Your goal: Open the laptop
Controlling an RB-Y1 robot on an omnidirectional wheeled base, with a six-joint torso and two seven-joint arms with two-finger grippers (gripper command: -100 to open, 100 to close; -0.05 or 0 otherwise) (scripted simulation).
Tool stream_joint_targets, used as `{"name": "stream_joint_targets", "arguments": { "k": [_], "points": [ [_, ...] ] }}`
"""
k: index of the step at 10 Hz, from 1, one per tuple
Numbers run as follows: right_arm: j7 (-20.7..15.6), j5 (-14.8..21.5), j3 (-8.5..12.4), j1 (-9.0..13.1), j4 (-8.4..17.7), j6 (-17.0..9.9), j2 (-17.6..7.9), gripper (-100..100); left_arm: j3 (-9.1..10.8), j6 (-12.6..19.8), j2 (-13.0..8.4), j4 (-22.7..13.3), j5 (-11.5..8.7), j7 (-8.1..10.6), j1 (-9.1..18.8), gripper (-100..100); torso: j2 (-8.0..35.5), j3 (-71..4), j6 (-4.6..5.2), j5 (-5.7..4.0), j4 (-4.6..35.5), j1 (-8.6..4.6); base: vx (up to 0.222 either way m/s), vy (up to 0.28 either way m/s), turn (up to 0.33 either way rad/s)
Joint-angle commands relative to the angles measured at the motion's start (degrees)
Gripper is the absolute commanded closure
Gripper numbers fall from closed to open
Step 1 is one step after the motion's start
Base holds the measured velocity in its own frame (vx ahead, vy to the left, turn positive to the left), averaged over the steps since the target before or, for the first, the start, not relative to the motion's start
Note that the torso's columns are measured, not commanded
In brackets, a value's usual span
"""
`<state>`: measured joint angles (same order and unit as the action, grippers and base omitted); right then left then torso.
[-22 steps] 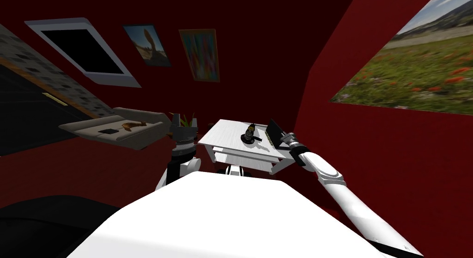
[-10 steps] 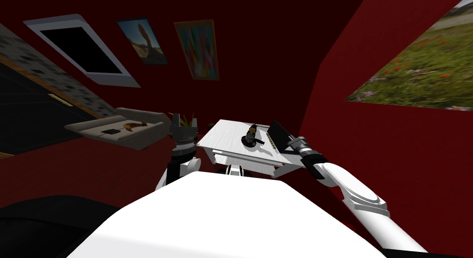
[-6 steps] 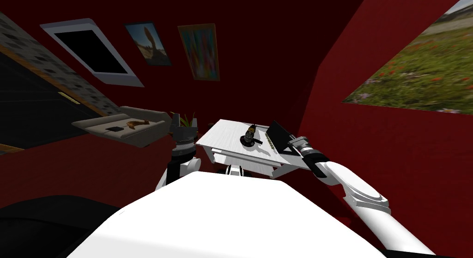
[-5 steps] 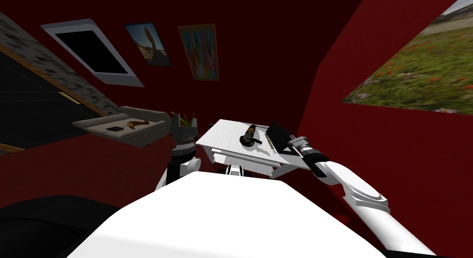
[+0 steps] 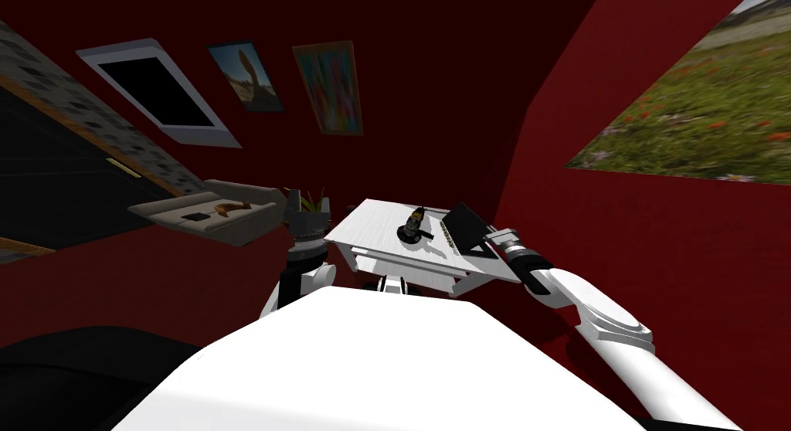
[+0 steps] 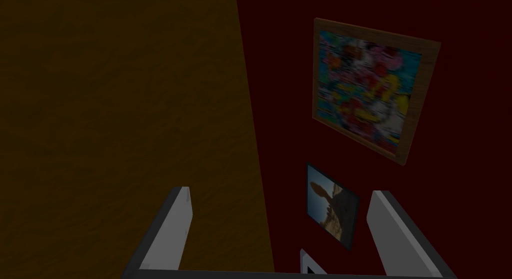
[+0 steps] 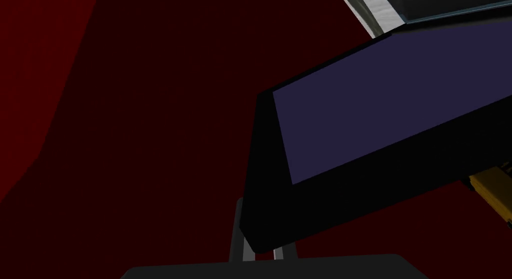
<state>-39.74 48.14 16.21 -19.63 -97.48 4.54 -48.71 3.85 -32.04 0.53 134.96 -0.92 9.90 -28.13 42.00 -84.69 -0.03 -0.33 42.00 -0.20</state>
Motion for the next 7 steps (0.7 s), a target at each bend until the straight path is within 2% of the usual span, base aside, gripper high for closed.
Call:
{"name": "stream_joint_targets", "arguments": {
  "k": [1,4,5,6,7],
  "points": [
    [2.0,-2.5,-0.6,1.5,2.5,1.5,2.3,100,0.00,0.0,0.0,0.0,0.0,0.00,0.0,0,0.0,0.0,-0.08,0.02,0.0,0.05,-0.028,-0.126,0.023],
    [4.0,-5.0,-1.2,3.1,5.1,3.0,4.7,100,0.00,0.0,0.0,0.0,0.0,0.00,0.0,0,0.1,0.1,0.04,-0.13,-0.1,0.00,-0.031,-0.115,0.018],
    [5.3,-6.6,-1.7,4.1,6.7,4.0,6.3,100,0.00,0.0,0.0,0.0,0.0,0.00,0.0,0,0.1,0.1,0.01,-0.15,-0.1,0.00,-0.016,-0.130,-0.001],
    [5.3,-6.6,-1.7,4.1,6.7,4.0,6.3,100,0.00,0.0,0.0,0.0,0.0,0.00,0.0,0,-0.1,0.0,-0.09,-0.27,-0.2,-0.11,-0.026,-0.113,-0.010],
    [6.7,-8.3,-2.1,5.1,8.4,5.1,7.8,100,0.00,0.0,0.0,0.0,0.0,0.00,0.0,0,-0.1,-0.1,-0.23,-0.17,-0.2,0.02,-0.047,-0.115,0.015]
  ]
}}
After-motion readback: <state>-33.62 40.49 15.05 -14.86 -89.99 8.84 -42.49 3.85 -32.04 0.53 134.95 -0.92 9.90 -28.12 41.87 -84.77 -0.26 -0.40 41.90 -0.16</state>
